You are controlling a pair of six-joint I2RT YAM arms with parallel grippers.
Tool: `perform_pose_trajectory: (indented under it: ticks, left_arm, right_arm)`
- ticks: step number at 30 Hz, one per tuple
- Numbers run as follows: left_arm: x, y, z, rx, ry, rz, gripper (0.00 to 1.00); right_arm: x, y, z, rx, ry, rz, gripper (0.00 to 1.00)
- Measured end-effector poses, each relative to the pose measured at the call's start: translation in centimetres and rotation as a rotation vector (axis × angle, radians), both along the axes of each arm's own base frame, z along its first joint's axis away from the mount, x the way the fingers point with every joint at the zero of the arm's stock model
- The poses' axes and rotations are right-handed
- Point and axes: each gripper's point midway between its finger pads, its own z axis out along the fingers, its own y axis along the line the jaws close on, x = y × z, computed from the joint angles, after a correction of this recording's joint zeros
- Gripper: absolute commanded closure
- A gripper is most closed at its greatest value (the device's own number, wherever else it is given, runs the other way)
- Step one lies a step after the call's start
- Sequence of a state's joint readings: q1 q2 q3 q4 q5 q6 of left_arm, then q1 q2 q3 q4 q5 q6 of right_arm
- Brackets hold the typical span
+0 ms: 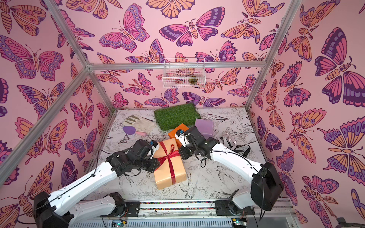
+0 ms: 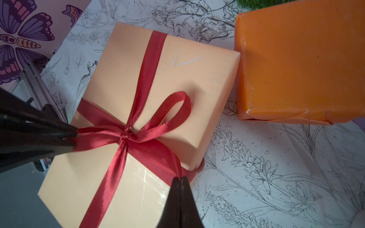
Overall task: Untie the ribbon bows on the gift boxes
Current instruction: Untie the ribbon from the gift box.
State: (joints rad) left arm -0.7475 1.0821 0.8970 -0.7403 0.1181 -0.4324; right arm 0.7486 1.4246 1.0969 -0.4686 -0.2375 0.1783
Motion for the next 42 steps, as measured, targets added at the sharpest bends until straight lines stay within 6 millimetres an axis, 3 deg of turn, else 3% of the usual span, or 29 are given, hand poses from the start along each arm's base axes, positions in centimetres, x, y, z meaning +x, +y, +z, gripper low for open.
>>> perform_pose_trajectory:
  ticks: [6,14,22,25,28,33,34,35,36,37,42]
  left_arm:
    - [0.1,0.3,0.3,0.003,-0.021,0.009,1.0]
    - [0.2,2.2,1.5,-0.029,-0.101,0.106,1.0]
    - [1.6,8.2,0.9,-0.028,-0.14,0.386,1.0]
    - [2.2,10.5,1.0,-0.041,-0.143,0.493,1.0]
    - [2.7,12.0,0.7,-0.045,-0.13,0.564,1.0]
    - [2.6,12.0,-0.2,-0.052,-0.085,0.577,1.0]
    - [2.5,12.0,-0.4,-0.053,-0.078,0.576,1.0]
    - [2.5,11.9,-0.5,-0.054,-0.073,0.576,0.82]
    - [2.4,11.9,-0.6,-0.054,-0.07,0.572,0.42]
    - [2.3,11.8,-0.7,-0.06,-0.064,0.572,0.01]
    - [1.8,10.4,-0.3,-0.132,-0.032,0.532,0.0]
  right_arm:
    - [0.6,-1.2,0.3,-0.008,-0.009,-0.086,1.0]
    - [2.0,-5.9,0.0,0.006,0.014,-0.291,1.0]
    - [3.2,-13.8,-1.8,0.022,0.069,-0.596,1.0]
    - [3.3,-15.8,-1.8,0.046,0.068,-0.674,1.0]
    - [3.3,-15.7,-1.6,0.071,0.068,-0.678,1.0]
    - [3.5,-15.0,-1.8,0.092,0.087,-0.657,1.0]
    - [3.5,-15.0,-2.0,0.089,0.094,-0.656,0.75]
    - [3.5,-14.9,-2.1,0.088,0.101,-0.657,0.46]
    - [3.5,-14.9,-2.4,0.084,0.107,-0.655,0.15]
    - [3.5,-14.9,-2.5,0.081,0.111,-0.653,0.0]
    - [3.0,-14.3,-2.1,0.091,0.122,-0.612,0.0]
